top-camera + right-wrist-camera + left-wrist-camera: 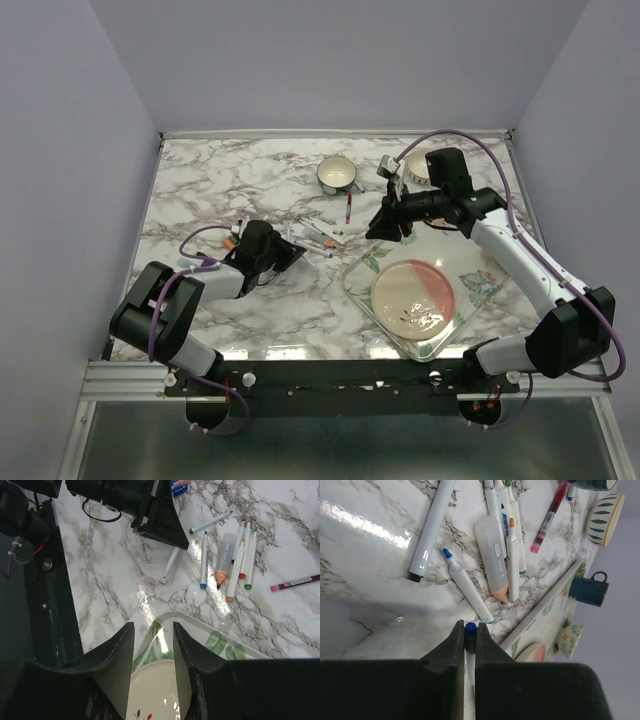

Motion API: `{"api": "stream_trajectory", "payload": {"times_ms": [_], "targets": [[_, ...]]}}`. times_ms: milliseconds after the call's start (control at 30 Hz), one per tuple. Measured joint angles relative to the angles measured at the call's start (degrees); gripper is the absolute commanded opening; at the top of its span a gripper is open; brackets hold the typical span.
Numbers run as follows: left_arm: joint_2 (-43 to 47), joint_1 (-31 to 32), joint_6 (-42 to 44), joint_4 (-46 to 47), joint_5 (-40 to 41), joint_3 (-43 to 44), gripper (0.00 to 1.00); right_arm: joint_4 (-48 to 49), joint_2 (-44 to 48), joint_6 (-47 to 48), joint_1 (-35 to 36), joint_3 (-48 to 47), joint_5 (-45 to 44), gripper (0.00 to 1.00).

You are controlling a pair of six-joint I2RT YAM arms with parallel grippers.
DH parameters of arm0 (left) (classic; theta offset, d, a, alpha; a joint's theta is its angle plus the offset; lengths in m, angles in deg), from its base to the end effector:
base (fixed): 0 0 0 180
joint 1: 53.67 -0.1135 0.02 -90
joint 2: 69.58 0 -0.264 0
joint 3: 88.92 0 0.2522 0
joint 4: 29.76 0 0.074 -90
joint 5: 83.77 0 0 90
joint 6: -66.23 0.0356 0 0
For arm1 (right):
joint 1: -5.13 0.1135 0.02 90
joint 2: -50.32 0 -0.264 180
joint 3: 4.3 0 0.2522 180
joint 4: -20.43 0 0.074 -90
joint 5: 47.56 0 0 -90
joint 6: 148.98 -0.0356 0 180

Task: Open the pen caps
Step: Place the barrel on the table with the left arm

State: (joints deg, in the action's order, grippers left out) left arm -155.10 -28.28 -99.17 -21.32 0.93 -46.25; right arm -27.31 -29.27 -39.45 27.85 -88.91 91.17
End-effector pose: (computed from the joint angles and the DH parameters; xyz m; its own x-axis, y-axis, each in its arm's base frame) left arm 0.2466 -0.1207 0.1433 -0.6085 -0.7778 -0.1574 -0.3691 0.4530 -0.8115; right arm 0.2619 0.1387 0.3291 -0.3343 -0.3790 -0.8629 -0.9293 0.2848 0.2350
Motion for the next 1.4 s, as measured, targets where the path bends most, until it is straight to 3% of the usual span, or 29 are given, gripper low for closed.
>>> {"api": "stream_trajectory", "payload": {"times_ms": [100, 533, 667, 800, 1067, 1200, 1400], "targets": [[-1.0, 0.5, -1.1, 0.0, 1.6, 0.4, 0.30, 0.0, 0.0, 0.0, -0.6, 0.0, 0.7, 0.44], [-4.8, 1.0, -1.6, 0.7, 3.0, 1.6, 0.39, 0.0, 0.0, 0.0, -1.5, 0.0, 2.0, 0.44], [-3.8, 0.9, -0.5, 0.0, 3.2, 2.4, 0.60, 0.0, 0.0, 0.0, -1.9, 0.0, 2.0, 0.44], [0.9, 0.9, 3.0, -2.3, 3.4, 3.5, 0.69, 0.1, 0.0, -0.1, -2.5, 0.1, 1.9, 0.44], [13.2, -0.9, 14.7, -6.9, 3.1, 5.6, 0.85, 3.0, -3.6, -5.3, -3.6, 0.4, -5.5, 0.45], [20.7, -2.9, 23.7, -15.3, 3.4, 8.8, 0.96, 3.4, -9.5, -9.0, -3.7, -0.2, -8.7, 0.55], [29.9, -3.2, 42.4, -29.4, 7.3, 17.6, 0.99, 2.6, -18.4, -13.8, -3.6, -3.1, -11.7, 0.71]]}}
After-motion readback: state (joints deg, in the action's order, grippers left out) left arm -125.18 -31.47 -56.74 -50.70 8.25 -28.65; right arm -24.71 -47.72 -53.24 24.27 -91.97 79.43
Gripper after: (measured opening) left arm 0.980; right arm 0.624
